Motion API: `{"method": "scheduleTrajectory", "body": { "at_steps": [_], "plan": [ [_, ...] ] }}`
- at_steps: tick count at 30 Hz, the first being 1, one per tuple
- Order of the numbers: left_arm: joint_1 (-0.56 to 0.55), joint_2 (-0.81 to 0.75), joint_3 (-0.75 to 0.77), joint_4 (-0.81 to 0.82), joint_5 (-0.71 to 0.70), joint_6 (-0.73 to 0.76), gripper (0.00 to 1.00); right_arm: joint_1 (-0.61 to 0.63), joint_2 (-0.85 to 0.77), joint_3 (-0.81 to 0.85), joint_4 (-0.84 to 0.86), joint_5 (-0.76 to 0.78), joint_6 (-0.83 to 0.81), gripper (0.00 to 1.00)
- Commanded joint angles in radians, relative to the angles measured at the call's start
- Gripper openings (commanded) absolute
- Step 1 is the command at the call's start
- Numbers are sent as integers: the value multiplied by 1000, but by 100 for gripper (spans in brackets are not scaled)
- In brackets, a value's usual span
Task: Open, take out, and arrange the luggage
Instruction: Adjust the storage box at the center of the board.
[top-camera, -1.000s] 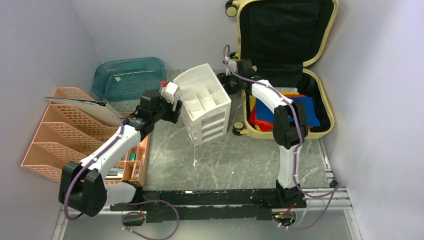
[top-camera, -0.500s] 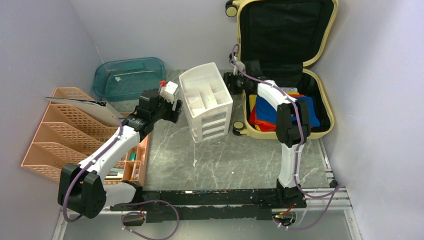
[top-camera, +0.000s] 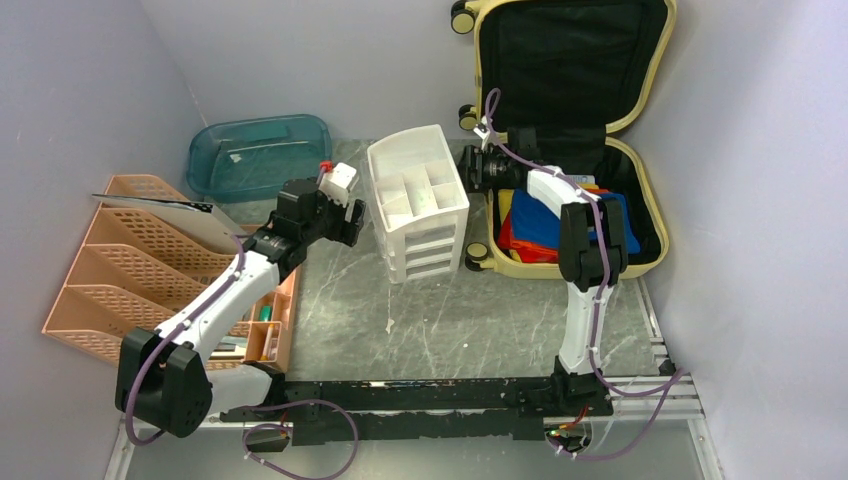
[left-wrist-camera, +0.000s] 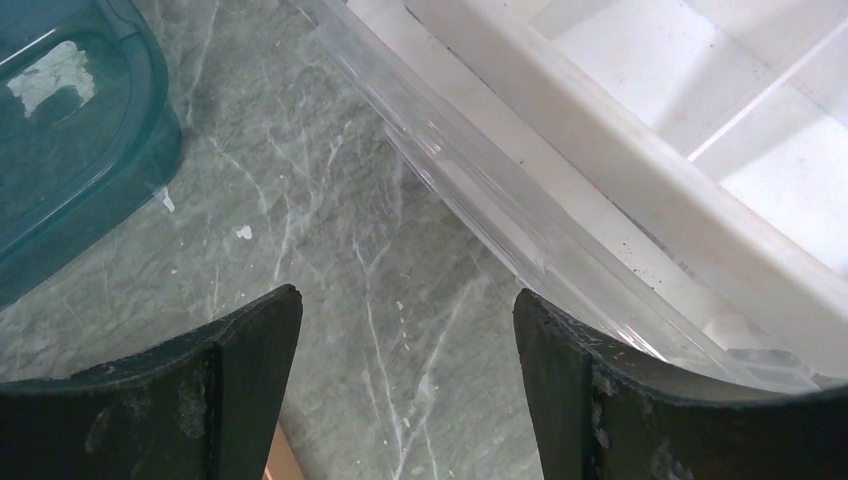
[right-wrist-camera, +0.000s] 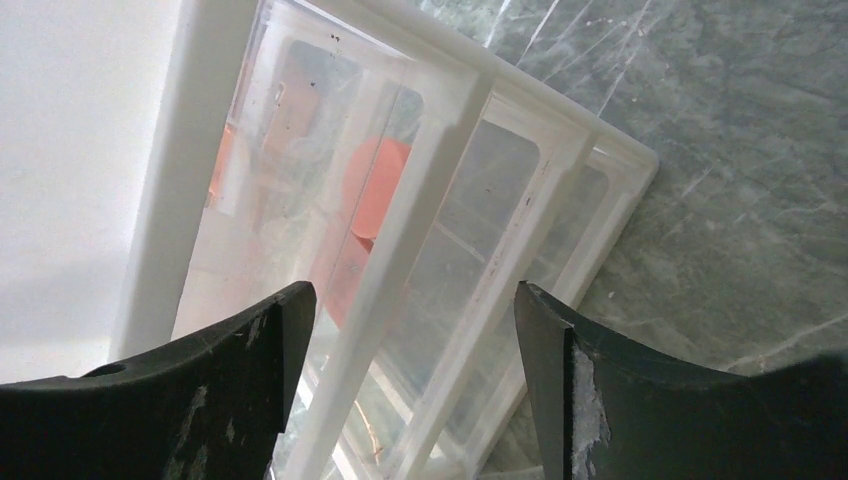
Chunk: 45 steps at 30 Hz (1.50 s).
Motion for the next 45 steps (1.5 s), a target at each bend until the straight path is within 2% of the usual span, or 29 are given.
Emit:
{"method": "scheduleTrajectory", "body": {
  "at_steps": [1, 6, 15, 19, 24, 30, 37, 40, 45],
  "plan": [
    [5, -16, 59, 18, 18, -11, 82, -43, -20, 7, -87, 74, -31, 77],
    [5, -2, 48, 50, 44, -17, 82, -60, -42, 45, -194, 274, -116, 71],
    [4, 75, 61, 106, 95, -58, 81, -53, -83, 39, -215, 492, -155, 52],
    [4, 104, 76, 123, 116, -73, 81, -45, -92, 25, -188, 432, -135, 51],
    [4, 136, 91, 134, 144, -76, 81, -40, -79, 14, -154, 268, -95, 59],
    [-1, 194, 134, 169, 179, -141, 80, -55, -105, 18, -144, 181, -63, 64],
    [-13, 245, 154, 185, 187, -158, 80, -81, -167, 38, -211, 306, -118, 65],
    [-19, 252, 152, 195, 194, -168, 80, -81, -170, 36, -214, 383, -125, 61],
    [-29, 253, 153, 198, 202, -174, 80, -84, -181, 24, -190, 387, -99, 59]
  ]
}}
